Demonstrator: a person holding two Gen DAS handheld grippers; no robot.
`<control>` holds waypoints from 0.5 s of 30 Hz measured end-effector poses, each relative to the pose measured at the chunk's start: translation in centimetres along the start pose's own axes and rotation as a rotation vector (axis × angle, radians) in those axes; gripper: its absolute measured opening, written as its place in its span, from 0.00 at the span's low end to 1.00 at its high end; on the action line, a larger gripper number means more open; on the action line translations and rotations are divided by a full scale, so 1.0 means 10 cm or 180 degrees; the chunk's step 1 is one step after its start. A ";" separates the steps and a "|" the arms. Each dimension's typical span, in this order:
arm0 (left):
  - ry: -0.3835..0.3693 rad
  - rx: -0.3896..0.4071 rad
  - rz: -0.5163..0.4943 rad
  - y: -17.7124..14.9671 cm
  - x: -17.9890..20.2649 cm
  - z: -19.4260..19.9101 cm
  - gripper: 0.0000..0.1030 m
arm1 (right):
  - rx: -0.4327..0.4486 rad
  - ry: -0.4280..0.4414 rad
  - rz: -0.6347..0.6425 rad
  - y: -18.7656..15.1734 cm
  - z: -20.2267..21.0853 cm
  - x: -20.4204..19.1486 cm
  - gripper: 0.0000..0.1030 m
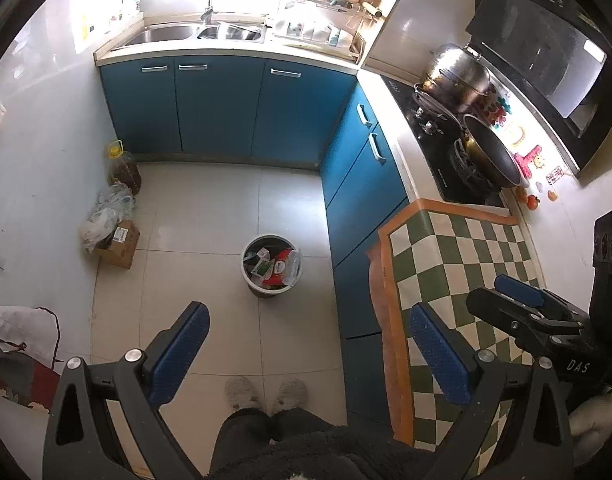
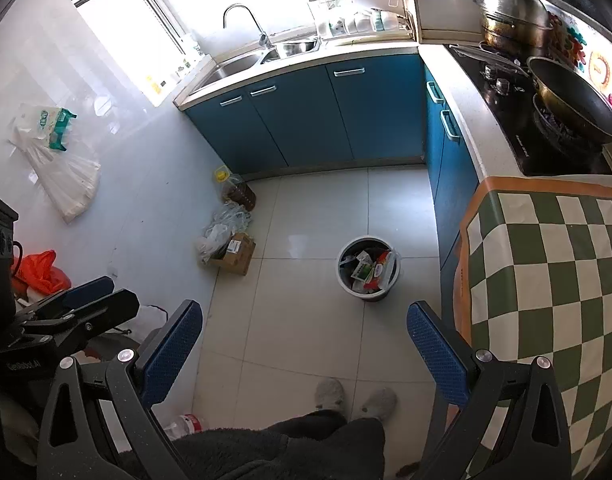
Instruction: Collect trash
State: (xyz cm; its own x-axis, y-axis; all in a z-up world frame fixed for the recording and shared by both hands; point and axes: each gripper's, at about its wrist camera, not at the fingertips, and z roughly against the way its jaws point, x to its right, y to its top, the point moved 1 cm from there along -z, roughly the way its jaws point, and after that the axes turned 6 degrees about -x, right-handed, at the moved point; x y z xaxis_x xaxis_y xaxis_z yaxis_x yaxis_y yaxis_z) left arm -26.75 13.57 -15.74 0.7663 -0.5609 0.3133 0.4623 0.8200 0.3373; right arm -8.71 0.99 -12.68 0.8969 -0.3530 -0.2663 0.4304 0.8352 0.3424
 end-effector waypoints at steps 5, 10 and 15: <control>-0.0037 -0.0013 -0.0004 -0.01 0.00 0.00 0.99 | -0.0016 0.0003 -0.0002 -0.04 0.03 0.04 1.00; -0.0060 -0.0014 -0.0002 -0.02 0.02 0.00 0.99 | -0.0017 0.0001 -0.0011 -0.05 0.05 0.08 1.00; -0.0065 -0.0022 0.0002 -0.02 0.03 0.00 0.99 | -0.0022 0.0011 -0.0014 -0.06 0.05 0.10 1.00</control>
State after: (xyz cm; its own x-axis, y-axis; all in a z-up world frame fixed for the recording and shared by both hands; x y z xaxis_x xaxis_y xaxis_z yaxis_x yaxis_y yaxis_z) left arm -26.63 13.21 -15.75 0.7574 -0.5624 0.3316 0.4649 0.8212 0.3310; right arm -8.04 -0.10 -12.69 0.8946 -0.3553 -0.2710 0.4337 0.8364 0.3351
